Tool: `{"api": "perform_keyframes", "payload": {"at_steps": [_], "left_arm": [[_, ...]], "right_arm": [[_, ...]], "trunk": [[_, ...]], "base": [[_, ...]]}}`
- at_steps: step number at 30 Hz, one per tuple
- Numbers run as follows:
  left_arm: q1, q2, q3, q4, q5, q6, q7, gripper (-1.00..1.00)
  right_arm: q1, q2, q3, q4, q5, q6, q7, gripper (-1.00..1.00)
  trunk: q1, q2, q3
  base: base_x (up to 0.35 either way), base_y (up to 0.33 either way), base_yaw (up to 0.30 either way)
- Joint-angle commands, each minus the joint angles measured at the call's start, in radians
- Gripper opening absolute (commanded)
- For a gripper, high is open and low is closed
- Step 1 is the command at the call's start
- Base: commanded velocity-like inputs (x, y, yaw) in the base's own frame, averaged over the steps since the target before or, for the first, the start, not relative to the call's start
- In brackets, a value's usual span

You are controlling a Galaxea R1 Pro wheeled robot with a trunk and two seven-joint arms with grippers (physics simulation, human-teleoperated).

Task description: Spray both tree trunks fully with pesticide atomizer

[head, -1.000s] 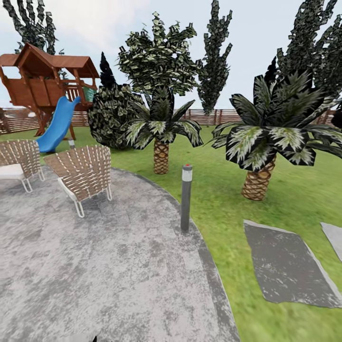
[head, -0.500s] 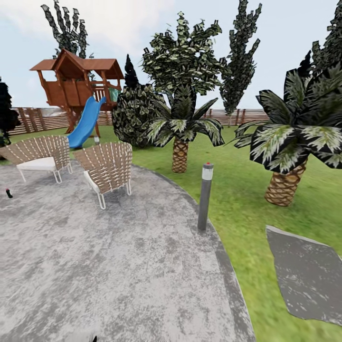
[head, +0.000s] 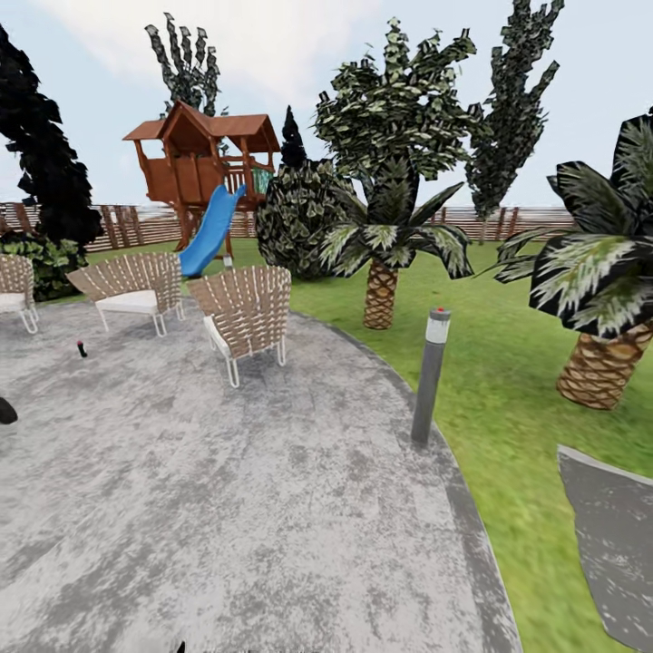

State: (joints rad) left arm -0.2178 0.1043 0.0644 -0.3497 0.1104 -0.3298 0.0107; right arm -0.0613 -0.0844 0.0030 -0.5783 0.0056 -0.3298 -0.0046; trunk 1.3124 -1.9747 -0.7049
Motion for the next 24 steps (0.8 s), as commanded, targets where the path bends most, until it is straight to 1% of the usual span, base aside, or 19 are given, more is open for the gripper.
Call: {"api": "perform_keyframes", "payload": {"at_steps": [1, 14, 17, 24], "left_arm": [[0.000, 0.000, 0.000, 0.000, 0.000, 0.000, 0.000, 1.00], [0.000, 0.000, 0.000, 0.000, 0.000, 0.000, 0.000, 1.00], [0.000, 0.000, 0.000, 0.000, 0.000, 0.000, 0.000, 1.00], [0.000, 0.000, 0.000, 0.000, 0.000, 0.000, 0.000, 1.00]], "right_arm": [[0.000, 0.000, 0.000, 0.000, 0.000, 0.000, 0.000, 1.00], [0.000, 0.000, 0.000, 0.000, 0.001, 0.000, 0.000, 1.00], [0.000, 0.000, 0.000, 0.000, 0.001, 0.000, 0.000, 1.00], [0.000, 0.000, 0.000, 0.000, 0.000, 0.000, 0.000, 1.00]], "trunk": [[0.004, -0.007, -0.003], [0.054, -0.098, -0.044], [0.065, -0.119, -0.053], [0.092, -0.168, -0.075]], "base": [[0.000, 0.000, 0.278], [0.000, 0.000, 0.270], [0.000, 0.000, 0.107], [0.000, 0.000, 0.016]]}}
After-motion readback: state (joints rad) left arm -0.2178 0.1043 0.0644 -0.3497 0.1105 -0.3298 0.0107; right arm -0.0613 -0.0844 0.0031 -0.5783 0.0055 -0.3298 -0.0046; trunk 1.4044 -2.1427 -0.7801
